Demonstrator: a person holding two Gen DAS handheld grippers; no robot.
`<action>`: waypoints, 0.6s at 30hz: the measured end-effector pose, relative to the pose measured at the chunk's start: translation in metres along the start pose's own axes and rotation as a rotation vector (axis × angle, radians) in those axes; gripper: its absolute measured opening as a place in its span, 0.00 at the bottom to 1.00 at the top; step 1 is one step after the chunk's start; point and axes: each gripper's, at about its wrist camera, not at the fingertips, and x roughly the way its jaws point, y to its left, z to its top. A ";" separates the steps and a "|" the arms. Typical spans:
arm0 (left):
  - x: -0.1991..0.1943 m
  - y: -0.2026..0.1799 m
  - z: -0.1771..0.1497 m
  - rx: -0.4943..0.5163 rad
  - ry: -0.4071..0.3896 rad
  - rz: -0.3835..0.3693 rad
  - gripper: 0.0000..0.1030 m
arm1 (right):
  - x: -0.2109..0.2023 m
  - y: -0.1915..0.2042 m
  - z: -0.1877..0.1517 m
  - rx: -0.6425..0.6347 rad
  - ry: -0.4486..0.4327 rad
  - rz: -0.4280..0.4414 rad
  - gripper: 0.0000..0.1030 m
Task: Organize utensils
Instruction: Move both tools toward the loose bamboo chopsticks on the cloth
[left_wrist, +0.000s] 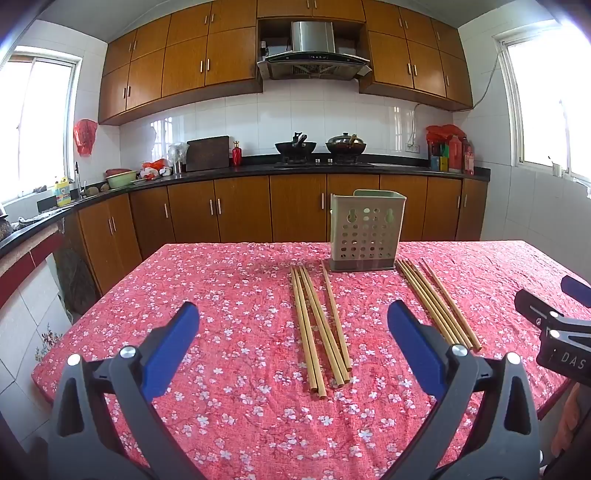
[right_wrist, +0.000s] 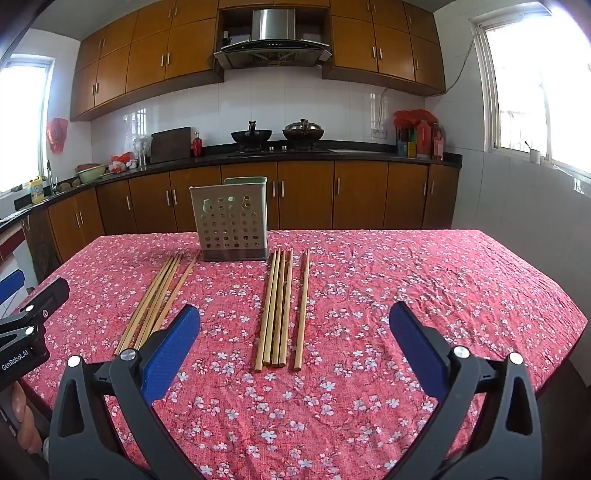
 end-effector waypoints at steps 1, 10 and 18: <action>0.000 0.000 0.000 0.000 0.000 0.000 0.96 | 0.000 0.000 0.000 0.002 0.006 0.000 0.98; 0.000 0.000 0.000 0.000 0.000 0.000 0.96 | 0.001 -0.001 -0.001 0.003 0.005 0.001 0.98; 0.000 0.000 0.000 0.000 0.001 0.000 0.96 | 0.001 0.000 0.000 0.004 0.005 0.001 0.98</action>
